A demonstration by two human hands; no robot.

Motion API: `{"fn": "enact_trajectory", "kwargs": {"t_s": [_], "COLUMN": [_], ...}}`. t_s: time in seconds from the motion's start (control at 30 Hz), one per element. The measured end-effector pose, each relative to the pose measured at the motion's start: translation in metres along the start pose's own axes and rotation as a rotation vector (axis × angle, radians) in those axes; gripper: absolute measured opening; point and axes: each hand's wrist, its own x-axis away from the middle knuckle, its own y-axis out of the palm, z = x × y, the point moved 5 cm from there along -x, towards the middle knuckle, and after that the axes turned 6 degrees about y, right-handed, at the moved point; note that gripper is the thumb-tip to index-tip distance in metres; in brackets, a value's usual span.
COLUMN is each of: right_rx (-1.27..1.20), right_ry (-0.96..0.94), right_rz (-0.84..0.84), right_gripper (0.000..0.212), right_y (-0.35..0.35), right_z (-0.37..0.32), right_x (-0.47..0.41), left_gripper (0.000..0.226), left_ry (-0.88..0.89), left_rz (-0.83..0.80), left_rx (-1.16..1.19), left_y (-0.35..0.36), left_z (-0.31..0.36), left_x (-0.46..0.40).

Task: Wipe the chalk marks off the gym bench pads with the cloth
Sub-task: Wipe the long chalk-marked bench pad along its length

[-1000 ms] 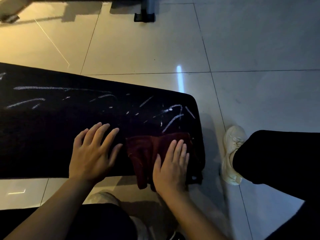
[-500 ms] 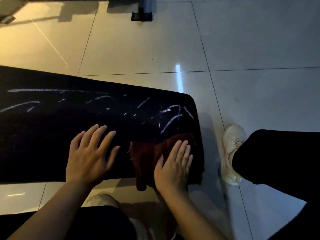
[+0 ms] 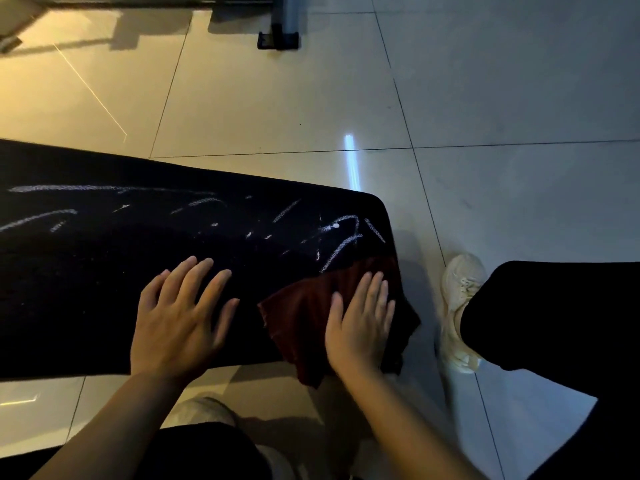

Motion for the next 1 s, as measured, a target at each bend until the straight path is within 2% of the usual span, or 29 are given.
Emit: {"fn": "enact_trajectory", "kwargs": {"t_s": [0.1, 0.17, 0.23, 0.37, 0.47, 0.67, 0.77, 0.83, 0.93, 1.0], "right_rx": [-0.023, 0.007, 0.021, 0.036, 0.027, 0.048, 0.038, 0.031, 0.047, 0.049], "right_ry": [-0.022, -0.014, -0.003, 0.081, 0.074, -0.209, -0.279, -0.232, -0.031, 0.028], "right_rz": [-0.095, -0.12, -0.097, -0.069, -0.053, -0.097, -0.101, -0.086, -0.044, -0.024], "right_gripper": [0.08, 0.072, 0.067, 0.072, 0.074, 0.08, 0.067, 0.064, 0.068, 0.066], "right_y": [0.013, 0.012, 0.007, -0.012, -0.014, 0.009, 0.007, 0.001, -0.012, -0.011], "right_z": [-0.015, -0.02, -0.018, -0.006, -0.008, -0.062, -0.053, -0.032, 0.002, 0.008], "right_x": [0.035, 0.026, 0.003, -0.049, -0.046, 0.017, 0.01, -0.005, -0.029, -0.026], "left_gripper": [0.053, 0.053, 0.053, 0.051, 0.051, 0.052, 0.051, 0.051, 0.051, 0.051], "left_ry": [0.003, 0.005, 0.004, -0.001, 0.0, -0.004, -0.003, -0.008, -0.01, -0.001], "left_rz": [0.015, 0.009, 0.003, 0.007, 0.01, -0.026, -0.018, -0.009, -0.007, -0.007], "left_rx": [0.008, 0.004, 0.006, 0.007, 0.005, -0.007, 0.0, 0.006, 0.019, 0.016], "left_y": [0.001, 0.002, 0.003, 0.003, 0.002, 0.003, 0.002, 0.001, 0.001, 0.002], "left_z": [-0.002, -0.002, -0.001, -0.002, -0.002, -0.002, -0.002, -0.002, -0.002, -0.002], "left_x": [-0.001, -0.001, 0.0, 0.0, 0.0, 0.0, 0.0, 0.0, 0.0, -0.001]}}
